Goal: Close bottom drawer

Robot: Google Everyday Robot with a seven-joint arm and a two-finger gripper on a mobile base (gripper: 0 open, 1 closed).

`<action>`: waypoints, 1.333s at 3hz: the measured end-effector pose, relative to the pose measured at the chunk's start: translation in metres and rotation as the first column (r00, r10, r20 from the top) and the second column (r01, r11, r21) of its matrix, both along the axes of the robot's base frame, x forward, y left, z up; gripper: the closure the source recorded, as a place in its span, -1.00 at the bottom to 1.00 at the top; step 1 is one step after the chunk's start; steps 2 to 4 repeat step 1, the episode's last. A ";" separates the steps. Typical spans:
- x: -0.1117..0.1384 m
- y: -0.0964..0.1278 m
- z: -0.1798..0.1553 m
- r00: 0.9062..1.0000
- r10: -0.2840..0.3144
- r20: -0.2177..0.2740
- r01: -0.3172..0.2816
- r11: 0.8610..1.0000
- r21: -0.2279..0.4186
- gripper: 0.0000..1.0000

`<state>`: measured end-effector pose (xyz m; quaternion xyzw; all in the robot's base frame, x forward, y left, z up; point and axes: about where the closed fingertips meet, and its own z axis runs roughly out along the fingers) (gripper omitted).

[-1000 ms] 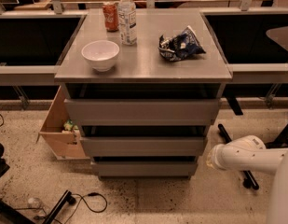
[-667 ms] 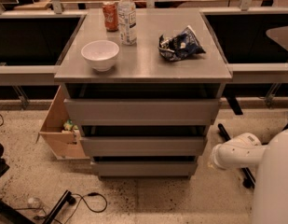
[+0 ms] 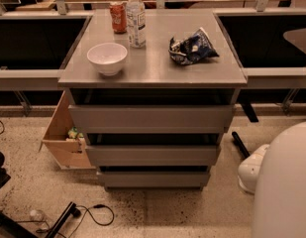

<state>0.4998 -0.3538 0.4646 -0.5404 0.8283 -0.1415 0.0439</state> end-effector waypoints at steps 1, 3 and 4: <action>-0.066 -0.031 0.034 0.994 -0.107 0.030 0.109 0.993 -0.049 1.00; -0.066 -0.031 0.034 0.994 -0.107 0.030 0.109 0.993 -0.049 1.00; -0.066 -0.031 0.034 0.994 -0.107 0.030 0.109 0.993 -0.049 1.00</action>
Offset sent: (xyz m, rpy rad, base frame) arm 0.0000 0.0000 0.0000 0.0000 0.0000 0.0000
